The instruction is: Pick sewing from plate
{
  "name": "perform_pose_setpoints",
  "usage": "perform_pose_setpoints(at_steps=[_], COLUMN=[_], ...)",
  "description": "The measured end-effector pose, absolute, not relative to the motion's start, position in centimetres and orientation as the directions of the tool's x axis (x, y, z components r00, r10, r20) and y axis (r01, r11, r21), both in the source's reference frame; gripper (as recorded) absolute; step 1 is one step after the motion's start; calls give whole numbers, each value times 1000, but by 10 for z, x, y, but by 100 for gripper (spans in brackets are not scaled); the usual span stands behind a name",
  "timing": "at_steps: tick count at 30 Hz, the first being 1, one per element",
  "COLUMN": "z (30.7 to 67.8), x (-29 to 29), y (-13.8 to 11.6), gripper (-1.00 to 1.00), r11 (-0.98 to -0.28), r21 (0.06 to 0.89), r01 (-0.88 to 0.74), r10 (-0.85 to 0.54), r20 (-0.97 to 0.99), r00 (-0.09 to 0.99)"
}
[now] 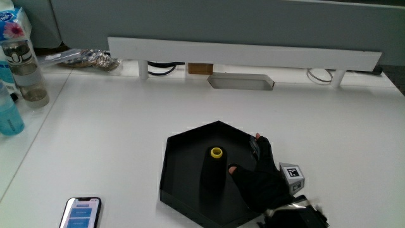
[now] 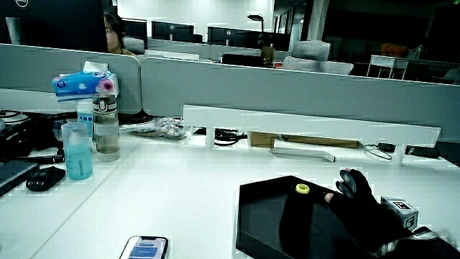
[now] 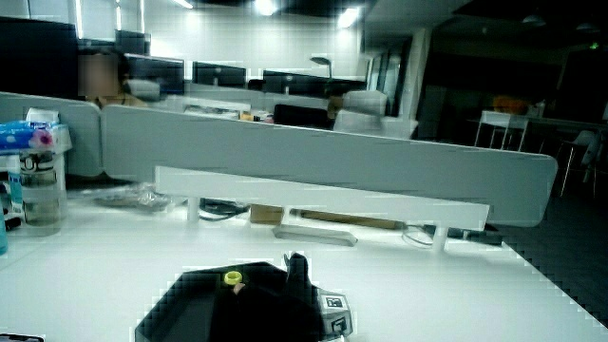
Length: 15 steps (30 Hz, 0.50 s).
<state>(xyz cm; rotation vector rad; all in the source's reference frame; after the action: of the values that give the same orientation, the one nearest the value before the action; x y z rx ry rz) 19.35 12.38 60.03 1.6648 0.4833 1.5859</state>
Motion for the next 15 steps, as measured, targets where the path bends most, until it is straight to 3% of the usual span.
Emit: perform_pose_setpoints(at_steps=[4,6,7,13,15], z=[608,616,621,620,622], x=[178,173,172,164,160], y=[122,122,122,118,119], gripper=[0,0,0,0,18], r11=[-574,-585,-556,-525,-505], r21=[771,781,803,839,849], r01=[-277,-220,-214,-141,-159], r10=[763,731,744,767,767], r20=[626,625,596,539,525], r00=[162,274,303,349,369])
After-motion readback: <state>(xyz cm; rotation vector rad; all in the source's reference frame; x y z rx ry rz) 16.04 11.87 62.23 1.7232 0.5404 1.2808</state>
